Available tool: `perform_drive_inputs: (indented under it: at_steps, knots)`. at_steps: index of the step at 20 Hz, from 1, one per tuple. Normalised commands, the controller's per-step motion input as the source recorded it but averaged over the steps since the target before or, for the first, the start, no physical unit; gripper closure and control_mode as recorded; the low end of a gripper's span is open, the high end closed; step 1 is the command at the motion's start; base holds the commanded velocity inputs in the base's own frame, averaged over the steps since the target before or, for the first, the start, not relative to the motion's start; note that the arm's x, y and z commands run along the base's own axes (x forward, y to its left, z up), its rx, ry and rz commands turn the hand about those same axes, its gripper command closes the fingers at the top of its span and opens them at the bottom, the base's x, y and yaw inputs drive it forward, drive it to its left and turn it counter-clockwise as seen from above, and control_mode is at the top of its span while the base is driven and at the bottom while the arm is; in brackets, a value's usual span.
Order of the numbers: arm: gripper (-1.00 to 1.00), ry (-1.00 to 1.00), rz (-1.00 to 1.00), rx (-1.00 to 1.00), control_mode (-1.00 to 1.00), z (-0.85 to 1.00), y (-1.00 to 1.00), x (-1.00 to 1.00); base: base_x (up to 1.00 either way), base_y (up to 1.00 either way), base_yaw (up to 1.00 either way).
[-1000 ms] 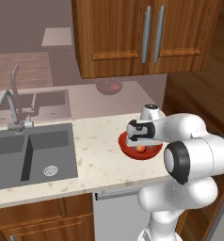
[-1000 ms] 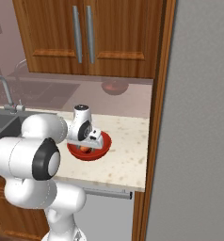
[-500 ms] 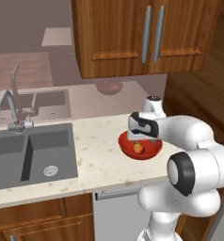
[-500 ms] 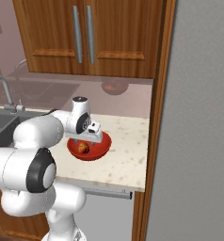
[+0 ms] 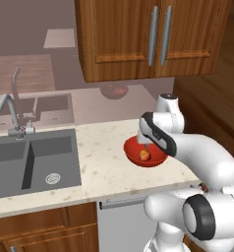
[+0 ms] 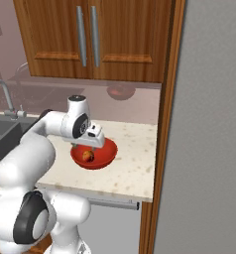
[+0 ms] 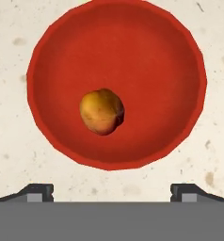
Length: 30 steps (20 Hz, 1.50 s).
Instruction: Take the carrot, peach, and bell pepper from the freezer and place them in the bowl on the counter.
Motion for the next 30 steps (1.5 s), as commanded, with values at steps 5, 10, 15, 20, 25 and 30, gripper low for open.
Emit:
perform_drive_inputs:
  at_steps: [5,10,15,20,25,30]
  knots:
    - [-1.0,-0.02,0.0,0.0,-1.0,0.32,0.0,-0.55,0.0,0.0,0.0]
    - [-1.0,-0.02,0.0,0.0,-1.0,0.29,0.0,-0.69,0.0,0.0,0.0]
    - [-1.0,-0.02,0.0,0.0,-1.0,0.36,0.0,-0.69,0.0,0.0,0.0]
    - [-1.0,0.0,0.0,0.0,-1.0,0.37,0.0,-0.58,0.0,0.0,0.0]
    - [-1.0,-0.02,0.0,0.0,-1.0,0.45,0.0,-0.41,0.0,0.0,0.0]
    - [-1.0,0.0,0.0,0.0,-1.0,0.57,0.0,-0.17,0.0,0.0,0.0]
